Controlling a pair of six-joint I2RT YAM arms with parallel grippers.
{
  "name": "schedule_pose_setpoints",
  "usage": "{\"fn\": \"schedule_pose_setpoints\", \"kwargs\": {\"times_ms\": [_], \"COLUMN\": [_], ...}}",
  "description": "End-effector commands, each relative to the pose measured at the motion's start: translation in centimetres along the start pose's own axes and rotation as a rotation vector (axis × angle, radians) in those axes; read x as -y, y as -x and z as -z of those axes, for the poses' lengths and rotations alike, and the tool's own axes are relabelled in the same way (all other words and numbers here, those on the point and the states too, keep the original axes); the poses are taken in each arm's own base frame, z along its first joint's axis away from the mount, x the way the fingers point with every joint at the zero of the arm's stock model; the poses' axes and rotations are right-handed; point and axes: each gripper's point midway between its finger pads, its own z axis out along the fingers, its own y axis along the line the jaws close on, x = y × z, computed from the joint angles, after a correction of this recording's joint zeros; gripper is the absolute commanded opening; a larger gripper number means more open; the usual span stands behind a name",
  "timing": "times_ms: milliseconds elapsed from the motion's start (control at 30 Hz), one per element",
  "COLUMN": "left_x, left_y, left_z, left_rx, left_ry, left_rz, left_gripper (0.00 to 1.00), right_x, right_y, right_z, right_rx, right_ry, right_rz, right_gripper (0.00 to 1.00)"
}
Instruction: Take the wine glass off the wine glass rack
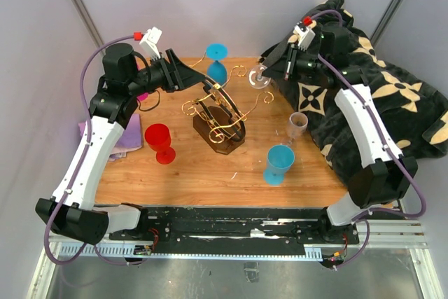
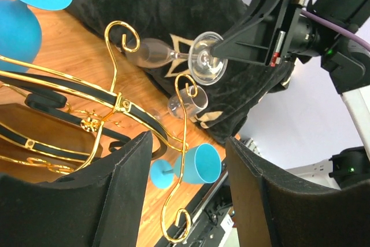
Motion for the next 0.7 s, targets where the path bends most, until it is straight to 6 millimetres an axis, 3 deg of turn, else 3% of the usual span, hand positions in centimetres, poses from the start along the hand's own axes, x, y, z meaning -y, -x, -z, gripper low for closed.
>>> {"fn": "schedule_pose_setpoints", "kwargs": {"times_ms": [0,300,400,533,667], "left_x": [0.6,1.6,3.2,6.2,8.3], "left_y": [0.2,1.5,1.6,0.8,-0.1], "left_z": [0.3,1.3,2.3,3.5,5.1], "left_rx": [0.010,0.108,0.144,0.136,0.135], "left_ry": [-0.011,-0.066,-0.182,-0.427,-0.675], "left_rz": [-0.027,-0.028,0.001,0.111,0.172], "left_gripper": [0.59,0.60,0.59,0.44,0.44], "right_x": [-3.6,-16.1,-18.2,-19.9,-20.9], "right_y": [1.9,0.9,-0.2,-0.9,-1.0], "right_z": [3.5,9.6,11.1,12.2,12.5], "right_rx": [0.085,0.179,0.186,0.198,0.197], "right_ry": [0.016,0.404,0.515,0.621,0.699], "right_rz": [0.187,0.367,0.363,0.335,0.296], "right_gripper": [0.01,0.01,0.01,0.01,0.01]}}
